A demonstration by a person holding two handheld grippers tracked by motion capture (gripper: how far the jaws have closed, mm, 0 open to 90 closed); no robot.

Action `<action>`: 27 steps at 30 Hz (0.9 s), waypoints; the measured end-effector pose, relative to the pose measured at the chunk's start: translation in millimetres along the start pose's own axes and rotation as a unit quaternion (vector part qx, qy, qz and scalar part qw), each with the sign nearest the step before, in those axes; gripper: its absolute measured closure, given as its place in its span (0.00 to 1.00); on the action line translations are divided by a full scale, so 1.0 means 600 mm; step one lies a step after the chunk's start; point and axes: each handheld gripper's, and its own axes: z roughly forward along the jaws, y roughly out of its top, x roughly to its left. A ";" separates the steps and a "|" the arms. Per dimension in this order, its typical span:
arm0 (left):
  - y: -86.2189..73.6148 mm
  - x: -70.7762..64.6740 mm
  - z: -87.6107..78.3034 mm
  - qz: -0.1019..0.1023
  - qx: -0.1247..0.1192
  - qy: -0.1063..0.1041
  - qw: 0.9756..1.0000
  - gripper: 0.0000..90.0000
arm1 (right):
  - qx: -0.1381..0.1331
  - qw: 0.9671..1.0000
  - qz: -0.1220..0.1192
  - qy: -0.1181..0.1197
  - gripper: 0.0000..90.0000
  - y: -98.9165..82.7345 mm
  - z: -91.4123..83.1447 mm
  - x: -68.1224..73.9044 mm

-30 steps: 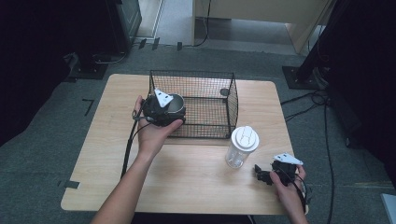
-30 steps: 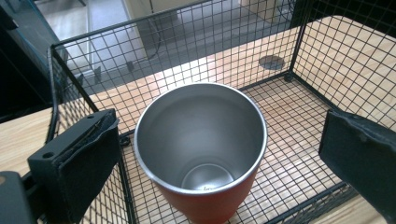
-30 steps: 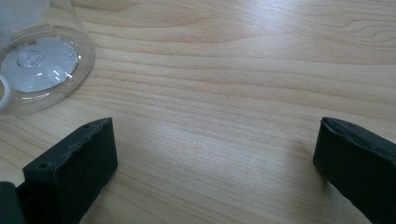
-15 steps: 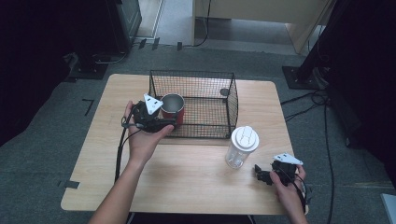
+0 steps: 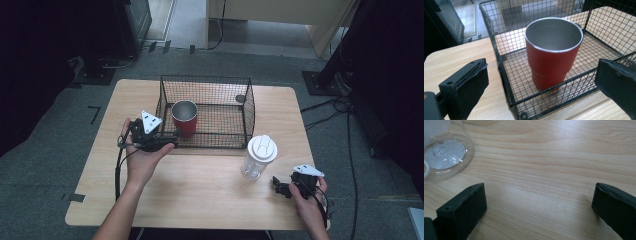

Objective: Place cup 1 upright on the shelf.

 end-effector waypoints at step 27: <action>-0.123 0.065 -0.037 -0.045 0.036 0.023 0.998 0.00 | 0.000 1.000 0.000 0.000 0.00 0.000 0.000 0.000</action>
